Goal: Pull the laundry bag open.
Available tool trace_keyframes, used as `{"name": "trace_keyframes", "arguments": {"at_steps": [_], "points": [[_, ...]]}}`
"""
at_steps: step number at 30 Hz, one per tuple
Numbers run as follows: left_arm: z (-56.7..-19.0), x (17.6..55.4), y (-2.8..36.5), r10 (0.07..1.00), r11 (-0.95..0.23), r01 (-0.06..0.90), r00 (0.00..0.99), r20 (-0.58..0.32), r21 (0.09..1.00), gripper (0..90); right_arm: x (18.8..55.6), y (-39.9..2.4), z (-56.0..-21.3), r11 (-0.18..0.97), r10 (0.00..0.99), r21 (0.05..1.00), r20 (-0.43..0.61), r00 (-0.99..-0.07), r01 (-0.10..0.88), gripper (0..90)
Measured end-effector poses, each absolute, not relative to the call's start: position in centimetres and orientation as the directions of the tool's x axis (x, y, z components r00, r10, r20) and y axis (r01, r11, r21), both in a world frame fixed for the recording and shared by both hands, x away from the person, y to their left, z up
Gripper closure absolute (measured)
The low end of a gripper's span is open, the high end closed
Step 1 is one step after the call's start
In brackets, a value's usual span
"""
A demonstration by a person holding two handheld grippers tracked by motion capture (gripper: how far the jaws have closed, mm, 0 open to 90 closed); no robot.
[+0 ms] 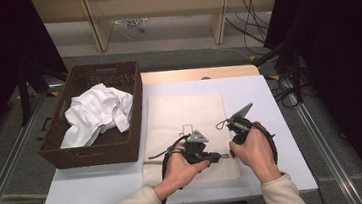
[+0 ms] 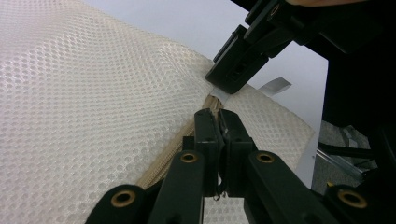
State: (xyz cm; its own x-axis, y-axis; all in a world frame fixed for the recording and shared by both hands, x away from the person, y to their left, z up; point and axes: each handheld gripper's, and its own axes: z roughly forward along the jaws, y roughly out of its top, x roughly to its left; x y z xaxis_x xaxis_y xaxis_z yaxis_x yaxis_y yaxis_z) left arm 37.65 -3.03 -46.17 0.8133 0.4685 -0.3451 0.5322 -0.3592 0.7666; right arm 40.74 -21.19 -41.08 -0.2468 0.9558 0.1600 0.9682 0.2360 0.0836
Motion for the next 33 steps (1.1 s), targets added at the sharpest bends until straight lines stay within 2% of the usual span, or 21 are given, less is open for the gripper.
{"name": "trace_keyframes", "arguments": {"at_steps": [1,2,6,12,20,33], "points": [[-46.17,37.65,-2.98,0.466,-0.357,0.533,0.813,-0.348,0.767,86.9,40.81,-21.27,-41.18,0.252,0.952,0.094,0.154,-0.264,0.963,84.7],[-46.11,37.62,-2.91,0.470,-0.362,0.528,0.815,-0.339,0.768,86.9,40.71,-21.00,-41.20,0.233,0.962,0.099,0.120,-0.244,0.968,84.7],[-46.12,37.58,-2.89,0.471,-0.353,0.535,0.811,-0.348,0.768,86.9,40.83,-21.26,-41.28,0.267,0.951,0.098,0.136,-0.279,0.959,84.7],[-45.99,37.65,-2.79,0.470,-0.367,0.526,0.817,-0.335,0.768,86.9,40.85,-21.29,-41.31,0.270,0.948,0.099,0.147,-0.282,0.958,84.7],[-45.91,37.66,-2.45,0.474,-0.362,0.532,0.812,-0.341,0.765,86.9,40.73,-20.79,-41.32,0.214,0.967,0.094,0.122,-0.224,0.972,84.7],[-45.78,37.62,-2.04,0.481,-0.353,0.540,0.805,-0.347,0.764,86.9,40.81,-20.89,-41.45,0.234,0.964,0.096,0.107,-0.243,0.968,84.7]]}}
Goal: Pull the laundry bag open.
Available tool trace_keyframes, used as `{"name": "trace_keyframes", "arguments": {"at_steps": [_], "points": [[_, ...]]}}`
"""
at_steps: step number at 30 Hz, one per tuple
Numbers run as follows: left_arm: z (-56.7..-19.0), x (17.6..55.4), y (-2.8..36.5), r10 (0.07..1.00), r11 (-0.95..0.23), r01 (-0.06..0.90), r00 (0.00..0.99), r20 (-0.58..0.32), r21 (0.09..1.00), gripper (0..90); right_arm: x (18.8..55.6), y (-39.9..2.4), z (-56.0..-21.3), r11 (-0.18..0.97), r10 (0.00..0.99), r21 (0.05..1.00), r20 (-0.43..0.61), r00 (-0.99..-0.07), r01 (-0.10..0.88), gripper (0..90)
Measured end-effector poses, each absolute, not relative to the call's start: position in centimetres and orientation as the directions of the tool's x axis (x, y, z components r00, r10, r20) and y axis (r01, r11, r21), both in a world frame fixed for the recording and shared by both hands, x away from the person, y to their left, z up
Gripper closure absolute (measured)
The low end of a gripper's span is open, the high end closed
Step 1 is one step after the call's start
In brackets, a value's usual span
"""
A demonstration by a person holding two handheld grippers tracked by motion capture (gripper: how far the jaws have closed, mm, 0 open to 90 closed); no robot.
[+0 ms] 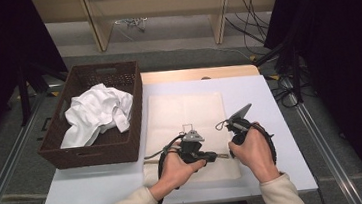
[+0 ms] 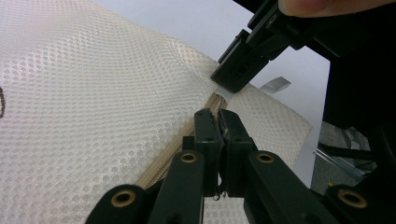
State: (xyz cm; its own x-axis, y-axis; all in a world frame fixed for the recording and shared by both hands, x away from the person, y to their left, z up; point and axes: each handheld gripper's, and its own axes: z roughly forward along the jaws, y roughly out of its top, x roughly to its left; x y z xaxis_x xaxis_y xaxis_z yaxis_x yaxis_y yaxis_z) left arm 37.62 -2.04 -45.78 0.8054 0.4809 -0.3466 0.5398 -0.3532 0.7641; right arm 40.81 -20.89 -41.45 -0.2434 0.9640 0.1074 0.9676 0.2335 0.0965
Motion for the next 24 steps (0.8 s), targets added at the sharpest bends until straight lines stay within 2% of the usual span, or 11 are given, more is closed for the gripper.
{"name": "trace_keyframes", "arguments": {"at_steps": [10,14,15,17,24], "points": [[-45.71,37.62,-1.74,0.482,-0.352,0.539,0.805,-0.345,0.765,86.9,40.87,-20.95,-41.47,0.248,0.960,0.090,0.108,-0.257,0.965,84.7],[-45.70,37.59,-1.65,0.485,-0.350,0.541,0.803,-0.346,0.765,86.9,40.78,-20.78,-41.50,0.221,0.967,0.088,0.109,-0.230,0.971,84.7],[-45.70,37.60,-1.62,0.486,-0.349,0.542,0.802,-0.347,0.765,86.9,40.88,-20.90,-41.45,0.245,0.962,0.085,0.100,-0.253,0.966,84.7],[-45.68,37.61,-1.56,0.485,-0.348,0.544,0.801,-0.351,0.763,86.9,40.80,-20.75,-41.53,0.215,0.968,0.088,0.110,-0.224,0.973,84.7],[-45.67,37.57,-1.44,0.486,-0.351,0.545,0.801,-0.349,0.762,86.9,40.84,-20.72,-41.61,0.217,0.968,0.090,0.107,-0.226,0.972,84.7]]}}
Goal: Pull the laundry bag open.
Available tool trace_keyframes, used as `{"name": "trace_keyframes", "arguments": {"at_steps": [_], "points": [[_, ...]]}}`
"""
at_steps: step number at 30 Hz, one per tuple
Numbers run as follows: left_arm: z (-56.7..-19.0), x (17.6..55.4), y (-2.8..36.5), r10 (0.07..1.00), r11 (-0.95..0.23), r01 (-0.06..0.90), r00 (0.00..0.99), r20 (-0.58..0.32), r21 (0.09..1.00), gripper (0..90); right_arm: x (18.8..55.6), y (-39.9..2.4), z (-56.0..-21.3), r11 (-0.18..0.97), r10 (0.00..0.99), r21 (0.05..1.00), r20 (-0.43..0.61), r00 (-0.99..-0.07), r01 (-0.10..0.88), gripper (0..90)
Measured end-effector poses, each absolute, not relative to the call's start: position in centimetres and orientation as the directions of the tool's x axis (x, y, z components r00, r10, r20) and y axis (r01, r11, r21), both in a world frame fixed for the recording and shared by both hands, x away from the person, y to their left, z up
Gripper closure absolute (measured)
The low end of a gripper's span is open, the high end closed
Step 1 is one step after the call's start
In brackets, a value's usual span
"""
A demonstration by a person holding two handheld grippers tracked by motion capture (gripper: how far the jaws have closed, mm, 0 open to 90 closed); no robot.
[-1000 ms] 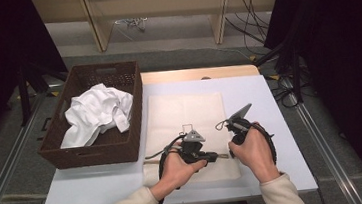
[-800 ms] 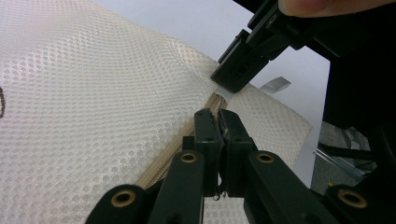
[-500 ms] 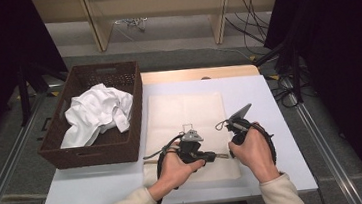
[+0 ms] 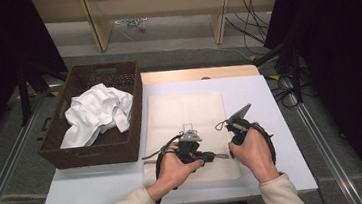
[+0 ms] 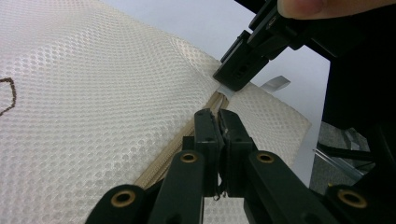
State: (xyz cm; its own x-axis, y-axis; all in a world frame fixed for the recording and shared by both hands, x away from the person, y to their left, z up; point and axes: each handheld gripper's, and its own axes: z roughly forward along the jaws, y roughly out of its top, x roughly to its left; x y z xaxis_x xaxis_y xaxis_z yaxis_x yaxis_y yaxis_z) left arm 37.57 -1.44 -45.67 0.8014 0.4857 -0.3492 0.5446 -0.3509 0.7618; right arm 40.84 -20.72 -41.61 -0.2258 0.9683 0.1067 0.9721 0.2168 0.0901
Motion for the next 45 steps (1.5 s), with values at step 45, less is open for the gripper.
{"name": "trace_keyframes", "arguments": {"at_steps": [45], "points": [[-45.2,37.4,0.2,0.501,-0.330,0.552,0.790,-0.354,0.766,86.9,41.0,-20.8,-41.9,0.249,0.961,0.081,0.100,-0.256,0.965,84.7]]}}
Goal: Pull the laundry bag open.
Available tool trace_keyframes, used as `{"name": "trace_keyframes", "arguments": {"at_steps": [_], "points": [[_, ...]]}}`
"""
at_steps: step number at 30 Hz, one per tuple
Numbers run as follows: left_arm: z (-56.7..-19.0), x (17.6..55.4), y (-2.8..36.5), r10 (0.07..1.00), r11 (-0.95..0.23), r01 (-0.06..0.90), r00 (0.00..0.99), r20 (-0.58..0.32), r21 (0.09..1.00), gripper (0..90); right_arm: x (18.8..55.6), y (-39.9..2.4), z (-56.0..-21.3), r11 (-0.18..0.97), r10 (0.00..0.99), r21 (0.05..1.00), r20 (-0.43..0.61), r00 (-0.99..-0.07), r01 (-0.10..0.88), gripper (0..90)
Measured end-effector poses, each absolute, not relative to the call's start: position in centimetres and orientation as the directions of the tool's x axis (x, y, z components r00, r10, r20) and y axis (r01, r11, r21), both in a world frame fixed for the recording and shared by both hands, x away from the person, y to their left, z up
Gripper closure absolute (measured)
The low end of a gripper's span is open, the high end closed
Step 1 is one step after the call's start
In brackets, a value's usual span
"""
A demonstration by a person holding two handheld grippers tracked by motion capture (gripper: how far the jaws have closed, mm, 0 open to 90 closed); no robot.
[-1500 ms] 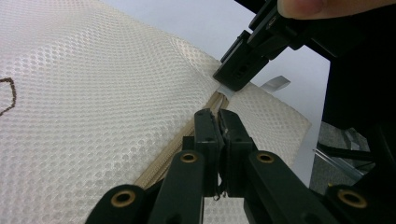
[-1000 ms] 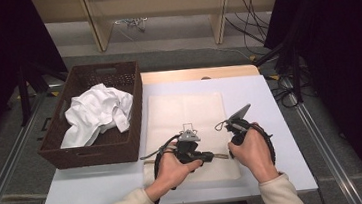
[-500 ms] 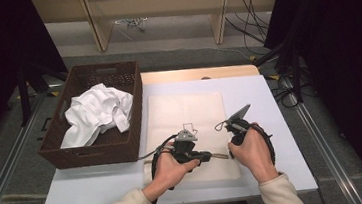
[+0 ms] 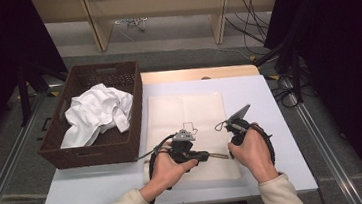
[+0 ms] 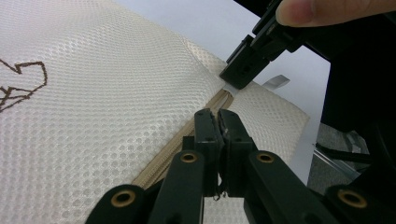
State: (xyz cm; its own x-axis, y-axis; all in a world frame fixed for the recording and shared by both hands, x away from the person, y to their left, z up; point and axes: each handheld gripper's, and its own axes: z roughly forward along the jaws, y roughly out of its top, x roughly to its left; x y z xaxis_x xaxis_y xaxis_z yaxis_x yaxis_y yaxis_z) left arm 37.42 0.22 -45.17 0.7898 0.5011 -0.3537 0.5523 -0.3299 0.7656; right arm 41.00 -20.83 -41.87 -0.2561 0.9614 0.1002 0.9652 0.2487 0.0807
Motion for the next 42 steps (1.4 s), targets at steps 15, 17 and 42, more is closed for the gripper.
{"name": "trace_keyframes", "arguments": {"at_steps": [15,17,42], "points": [[-45.1,37.3,0.7,0.502,-0.332,0.549,0.791,-0.349,0.767,86.9,41.1,-20.7,-41.9,0.237,0.965,0.064,0.097,-0.242,0.969,84.7],[-45.0,37.3,0.7,0.498,-0.331,0.544,0.795,-0.347,0.771,86.9,40.9,-20.6,-42.0,0.223,0.969,0.080,0.093,-0.230,0.971,84.7],[-44.7,37.3,1.5,0.507,-0.330,0.554,0.787,-0.352,0.764,86.9,40.9,-20.2,-42.1,0.212,0.971,0.071,0.101,-0.218,0.975,84.7]]}}
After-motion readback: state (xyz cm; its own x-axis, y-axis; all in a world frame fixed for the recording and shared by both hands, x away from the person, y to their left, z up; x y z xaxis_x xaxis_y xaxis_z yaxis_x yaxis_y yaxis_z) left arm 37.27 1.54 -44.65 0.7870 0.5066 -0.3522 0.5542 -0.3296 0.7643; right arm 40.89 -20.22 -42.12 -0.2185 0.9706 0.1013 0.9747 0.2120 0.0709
